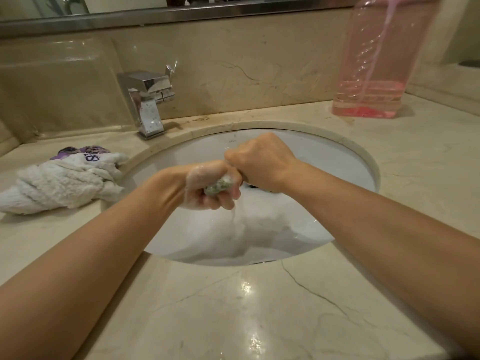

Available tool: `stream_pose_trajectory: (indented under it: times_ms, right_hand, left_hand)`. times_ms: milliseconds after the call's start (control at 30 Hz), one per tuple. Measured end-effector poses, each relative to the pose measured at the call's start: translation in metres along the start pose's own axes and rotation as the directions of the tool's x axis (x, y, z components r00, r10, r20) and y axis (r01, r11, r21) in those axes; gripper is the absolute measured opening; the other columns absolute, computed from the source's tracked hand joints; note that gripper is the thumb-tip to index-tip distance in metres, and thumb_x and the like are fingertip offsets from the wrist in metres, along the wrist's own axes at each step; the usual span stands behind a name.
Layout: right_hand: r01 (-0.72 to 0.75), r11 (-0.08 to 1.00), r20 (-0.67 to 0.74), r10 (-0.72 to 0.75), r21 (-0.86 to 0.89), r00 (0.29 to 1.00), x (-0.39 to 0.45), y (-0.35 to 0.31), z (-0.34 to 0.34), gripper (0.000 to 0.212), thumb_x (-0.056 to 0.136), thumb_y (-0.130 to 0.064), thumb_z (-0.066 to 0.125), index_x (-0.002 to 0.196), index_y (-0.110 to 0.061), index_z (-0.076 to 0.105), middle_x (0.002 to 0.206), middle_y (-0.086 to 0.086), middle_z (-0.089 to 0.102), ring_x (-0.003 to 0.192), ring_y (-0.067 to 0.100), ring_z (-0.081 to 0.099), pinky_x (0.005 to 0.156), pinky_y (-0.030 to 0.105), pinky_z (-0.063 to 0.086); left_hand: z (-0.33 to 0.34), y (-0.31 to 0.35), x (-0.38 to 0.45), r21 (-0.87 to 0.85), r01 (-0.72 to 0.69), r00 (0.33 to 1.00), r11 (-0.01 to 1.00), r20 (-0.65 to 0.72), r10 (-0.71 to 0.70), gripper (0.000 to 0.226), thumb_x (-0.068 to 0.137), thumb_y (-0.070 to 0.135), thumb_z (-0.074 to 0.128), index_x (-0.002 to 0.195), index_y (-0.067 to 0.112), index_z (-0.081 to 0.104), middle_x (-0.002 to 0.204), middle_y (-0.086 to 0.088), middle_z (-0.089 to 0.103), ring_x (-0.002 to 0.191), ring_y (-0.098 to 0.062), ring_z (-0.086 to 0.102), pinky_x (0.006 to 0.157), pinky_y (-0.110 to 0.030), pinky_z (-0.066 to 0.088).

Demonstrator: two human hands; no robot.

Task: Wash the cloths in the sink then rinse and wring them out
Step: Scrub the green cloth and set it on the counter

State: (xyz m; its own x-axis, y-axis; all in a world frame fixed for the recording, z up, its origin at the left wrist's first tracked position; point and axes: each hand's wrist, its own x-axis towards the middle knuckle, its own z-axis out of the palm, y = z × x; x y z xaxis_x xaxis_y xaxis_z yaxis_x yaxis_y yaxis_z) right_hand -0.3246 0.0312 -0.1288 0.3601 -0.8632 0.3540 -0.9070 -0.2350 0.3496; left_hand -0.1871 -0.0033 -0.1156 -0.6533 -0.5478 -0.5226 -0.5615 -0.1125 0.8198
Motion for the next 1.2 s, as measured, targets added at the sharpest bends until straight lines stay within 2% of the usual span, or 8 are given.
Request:
stream_pose_trajectory:
  times_ms: [100, 333, 533, 700, 867, 933, 1033, 1200]
  right_hand:
    - [0.108, 0.992, -0.208, -0.091, 0.070, 0.974, -0.002, 0.000, -0.002, 0.036, 0.052, -0.003, 0.070, 0.058, -0.019, 0.038, 0.045, 0.002, 0.050, 0.041, 0.018, 0.022, 0.052, 0.011, 0.003]
    - [0.183, 0.983, -0.453, -0.152, 0.026, 0.879, -0.001, 0.006, 0.013, 0.036, 0.038, 0.001, 0.081, 0.051, -0.012, 0.050, 0.040, 0.003, 0.045, 0.039, 0.017, 0.017, 0.046, 0.014, 0.014]
    - [-0.256, 0.951, 0.143, 0.233, 0.172, 0.962, -0.002, -0.004, 0.010, 0.014, 0.083, -0.010, 0.058, 0.081, -0.019, 0.047, 0.075, 0.000, 0.053, 0.071, 0.024, 0.050, 0.055, 0.029, 0.031]
    - [-0.738, 0.199, 0.734, 0.109, 0.644, 0.670, -0.014, -0.001, 0.021, 0.024, 0.075, -0.009, 0.078, 0.085, -0.006, 0.056, 0.063, 0.008, 0.053, 0.056, 0.021, 0.049, 0.051, 0.028, 0.041]
    - [-0.751, -0.245, 0.670, -0.342, 0.613, 0.659, -0.024, 0.016, 0.011, 0.039, 0.072, 0.001, 0.058, 0.111, -0.002, 0.052, 0.091, 0.012, 0.057, 0.075, 0.019, 0.055, 0.065, 0.028, 0.049]
    - [-0.751, -0.241, 0.688, -0.301, 0.615, 0.660, -0.026, 0.021, 0.011, 0.042, 0.084, 0.006, 0.056, 0.125, 0.007, 0.049, 0.101, 0.014, 0.060, 0.082, 0.019, 0.059, 0.067, 0.026, 0.052]
    - [-0.706, -0.235, 0.690, -0.158, 0.668, 0.706, -0.027, 0.027, 0.011, 0.044, 0.089, -0.010, 0.059, 0.127, 0.011, 0.052, 0.105, 0.013, 0.062, 0.085, 0.015, 0.062, 0.077, 0.023, 0.052]
    - [-0.732, -0.161, 0.728, -0.096, 0.662, 0.679, -0.028, 0.020, 0.006, 0.072, 0.068, -0.051, 0.064, 0.127, -0.011, 0.055, 0.123, 0.009, 0.059, 0.109, 0.022, 0.061, 0.095, 0.046, 0.051]
  left_hand:
    - [0.000, -0.001, -0.003, -0.090, -0.013, 0.996, 0.996, 0.092, 0.021, 0.023, 0.061, -0.008, 0.042, 0.069, 0.013, 0.036, 0.056, 0.001, 0.026, 0.041, -0.006, 0.021, 0.033, -0.014, 0.009]
    - [-0.003, -0.005, -0.003, -0.143, -0.047, 0.985, 0.989, 0.157, 0.069, 0.024, 0.060, -0.004, 0.044, 0.070, 0.015, 0.034, 0.056, 0.002, 0.027, 0.041, -0.005, 0.023, 0.030, -0.012, 0.014]
    - [0.009, -0.015, 0.016, 0.311, -0.214, 0.913, 0.926, -0.273, 0.302, 0.021, 0.081, -0.004, 0.062, 0.086, 0.010, 0.047, 0.060, -0.002, 0.051, 0.046, -0.012, 0.045, 0.040, -0.022, 0.036]
    - [-0.005, -0.026, 0.022, 0.819, -0.164, 0.684, 0.550, -0.307, 0.662, 0.076, 0.076, 0.019, 0.078, 0.139, 0.021, 0.037, 0.127, -0.002, 0.050, 0.112, -0.016, 0.053, 0.091, -0.030, 0.051]
    - [-0.001, -0.023, 0.023, 0.984, -0.112, 0.700, 0.137, -0.019, 0.714, 0.050, 0.086, 0.018, 0.062, 0.131, 0.032, 0.046, 0.114, 0.009, 0.060, 0.102, -0.015, 0.054, 0.075, -0.028, 0.044]
    - [-0.004, -0.026, 0.024, 0.976, -0.082, 0.767, 0.201, -0.066, 0.638, 0.038, 0.088, 0.026, 0.062, 0.123, 0.031, 0.050, 0.104, 0.009, 0.065, 0.086, -0.012, 0.058, 0.074, -0.034, 0.051]
    - [-0.011, -0.030, 0.025, 0.778, -0.188, 0.799, 0.599, -0.233, 0.554, 0.024, 0.085, 0.025, 0.070, 0.104, 0.023, 0.055, 0.085, 0.004, 0.067, 0.070, -0.012, 0.066, 0.067, -0.026, 0.053]
    - [-0.007, -0.030, 0.027, 0.473, -0.216, 0.798, 0.854, -0.419, 0.434, 0.047, 0.073, 0.040, 0.065, 0.111, 0.016, 0.053, 0.099, -0.007, 0.066, 0.095, -0.025, 0.063, 0.085, -0.042, 0.054]
